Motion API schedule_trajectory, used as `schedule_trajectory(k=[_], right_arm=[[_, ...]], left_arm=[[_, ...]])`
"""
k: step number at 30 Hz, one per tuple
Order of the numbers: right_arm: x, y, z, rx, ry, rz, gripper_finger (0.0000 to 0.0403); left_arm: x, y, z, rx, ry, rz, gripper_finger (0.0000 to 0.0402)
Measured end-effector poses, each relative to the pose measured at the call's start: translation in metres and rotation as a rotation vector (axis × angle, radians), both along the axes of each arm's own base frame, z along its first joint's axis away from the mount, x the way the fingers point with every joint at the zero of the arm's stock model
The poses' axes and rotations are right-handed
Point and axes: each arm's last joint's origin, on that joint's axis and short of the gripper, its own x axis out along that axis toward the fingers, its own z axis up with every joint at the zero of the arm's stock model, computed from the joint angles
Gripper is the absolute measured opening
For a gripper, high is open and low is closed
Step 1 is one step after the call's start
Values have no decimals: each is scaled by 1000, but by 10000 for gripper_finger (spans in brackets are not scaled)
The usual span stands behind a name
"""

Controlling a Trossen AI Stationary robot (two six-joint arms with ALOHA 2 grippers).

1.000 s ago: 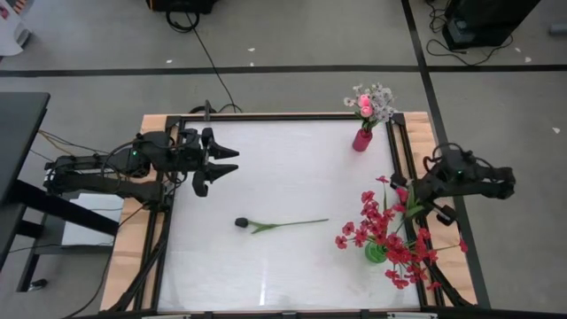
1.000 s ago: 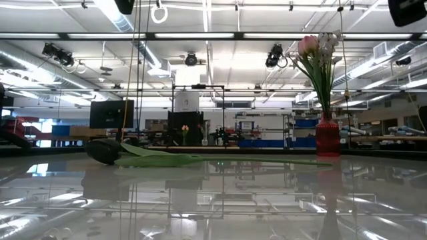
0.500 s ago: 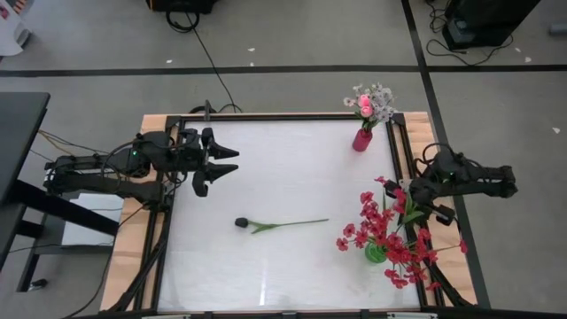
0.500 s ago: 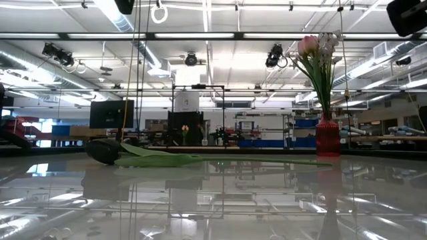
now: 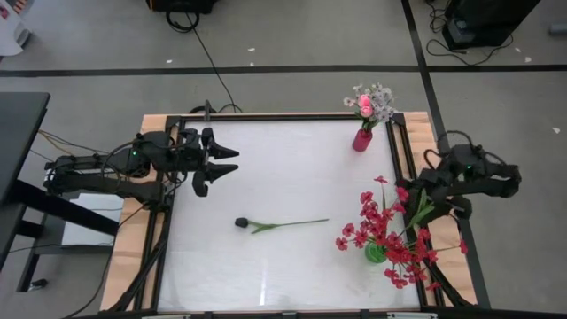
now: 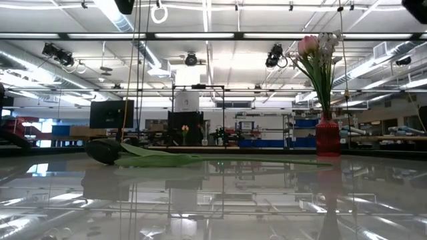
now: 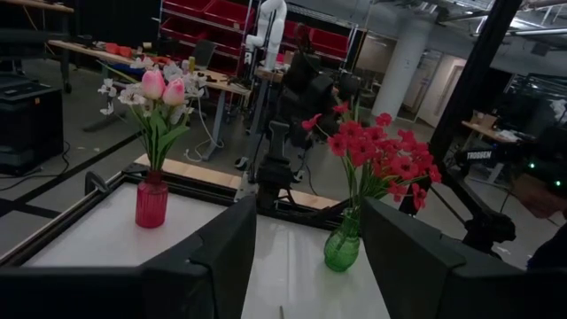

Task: Sort flowers into vase by color
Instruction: Put the top black flower into the green vase

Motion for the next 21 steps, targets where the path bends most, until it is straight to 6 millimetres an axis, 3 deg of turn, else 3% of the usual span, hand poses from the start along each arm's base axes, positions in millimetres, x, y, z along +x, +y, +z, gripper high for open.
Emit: schedule_trajectory(k=[4,11,15,21], right_arm=[[-6,-1,13,-25,-9,-56,171],[6,-2,-10,-196,146,-66,197],[11,0,-11,-89,302,-29,220],[14,3,-11,47,474,101,221]], left_arm=[[0,0,0,0,0,0,208],[0,0,0,0,0,0,208],[0,0,0,0,0,0,208],[0,0,0,0,0,0,208]])
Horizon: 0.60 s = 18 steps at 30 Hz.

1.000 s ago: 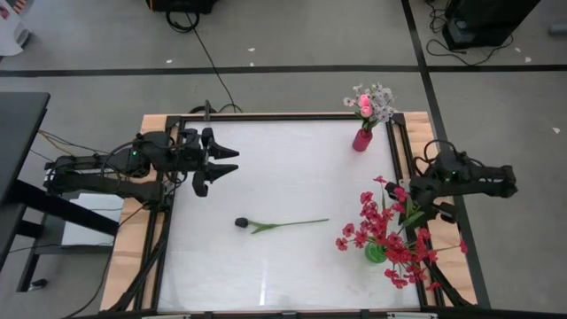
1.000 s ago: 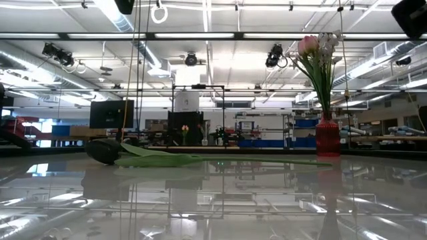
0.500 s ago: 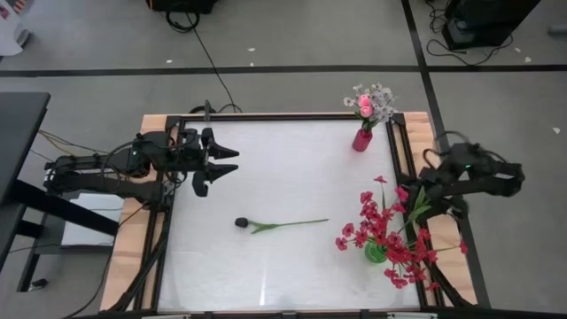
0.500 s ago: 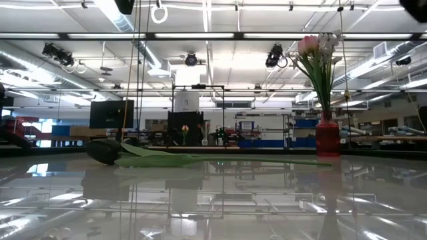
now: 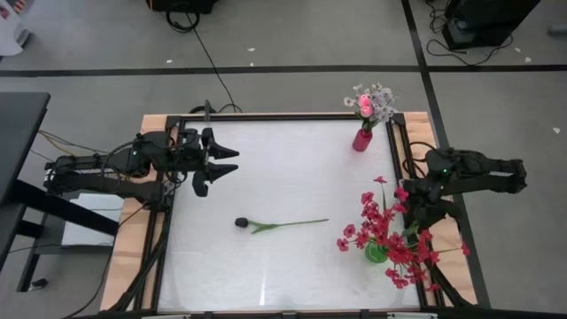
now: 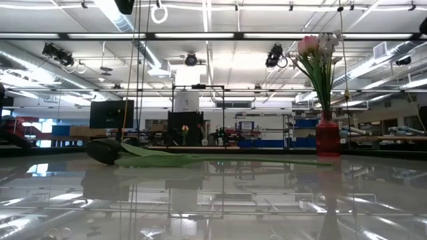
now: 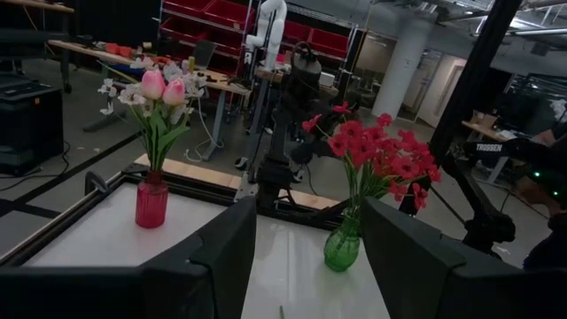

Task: Sort flowers into vase by color
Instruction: Put the top black flower into the green vase

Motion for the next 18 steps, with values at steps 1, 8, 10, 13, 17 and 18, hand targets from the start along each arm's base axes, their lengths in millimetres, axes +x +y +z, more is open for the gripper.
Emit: schedule_trajectory(k=[1,8,10,13,17,18], right_arm=[[-1,0,0,5,6,9,220],[-8,0,17,33,-25,29,220],[-10,0,25,30,-60,20,220],[-12,-1,31,-14,-114,-48,220],[-14,-3,21,-169,-148,-89,226],[-15,-4,19,-207,-148,-95,231]], left_arm=[[0,0,0,0,0,0,208],[0,0,0,0,0,0,208],[0,0,0,0,0,0,208],[0,0,0,0,0,0,208],[0,0,0,0,0,0,208],[0,0,0,0,0,0,208]])
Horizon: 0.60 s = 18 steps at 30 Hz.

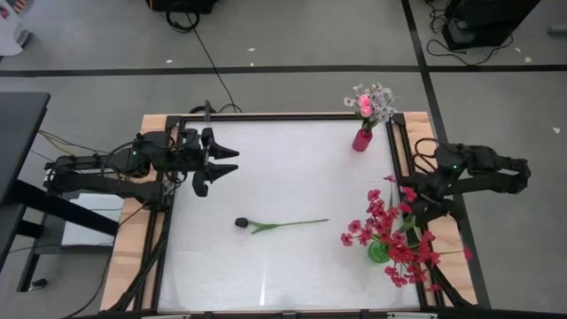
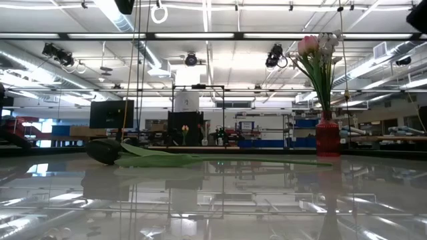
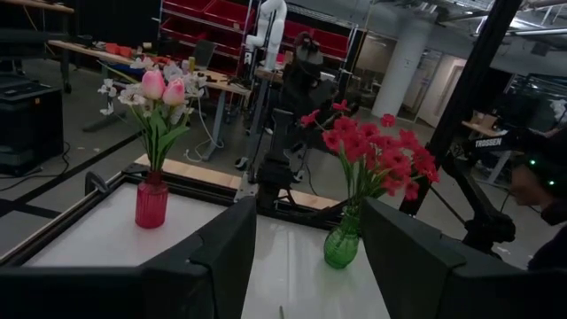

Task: Sort flowers into vase by color
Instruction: Put the top black flower into the green vase, then put the black flower into the green vase

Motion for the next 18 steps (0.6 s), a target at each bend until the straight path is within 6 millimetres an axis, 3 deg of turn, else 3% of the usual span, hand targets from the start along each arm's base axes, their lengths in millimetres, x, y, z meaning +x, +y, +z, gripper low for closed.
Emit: schedule_trajectory(k=[8,18], right_arm=[[-4,2,-3,16,26,90,269],[-6,-5,-17,-200,111,-125,258]], left_arm=[[0,0,0,0,0,0,208],[0,0,0,0,0,0,208]])
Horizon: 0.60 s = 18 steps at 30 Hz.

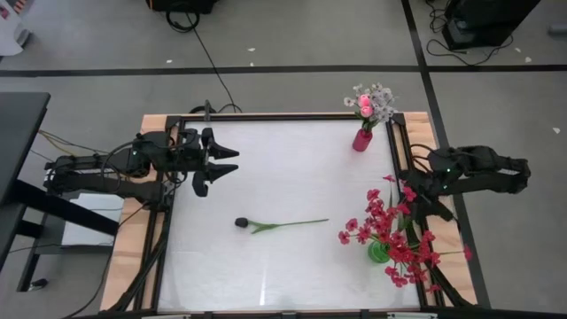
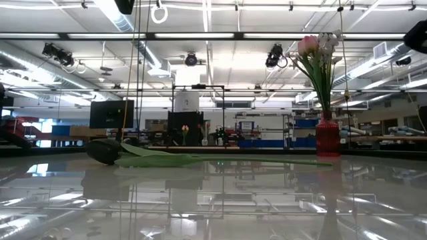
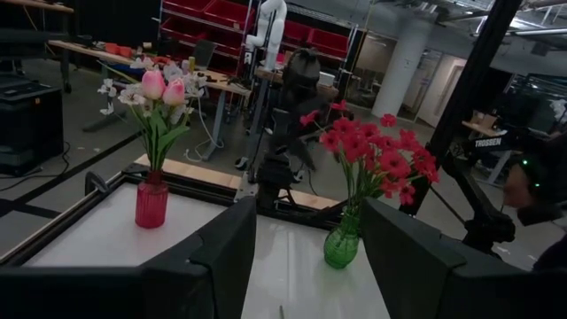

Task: Sort flowers into vase by color
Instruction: Put the black flower into the green vase

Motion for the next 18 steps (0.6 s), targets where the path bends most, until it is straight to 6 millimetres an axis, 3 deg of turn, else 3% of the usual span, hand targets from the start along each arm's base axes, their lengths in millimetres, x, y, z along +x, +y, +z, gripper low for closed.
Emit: schedule_trajectory(k=[10,13,18], right_arm=[[-1,-15,-2,-318,37,-429,244],[-1,-19,18,-364,-85,-574,240],[-1,-24,67,-348,-459,-781,238]], left_arm=[[0,0,0,0,0,0,208],[0,0,0,0,0,0,208],[0,0,0,0,-1,0,208]])
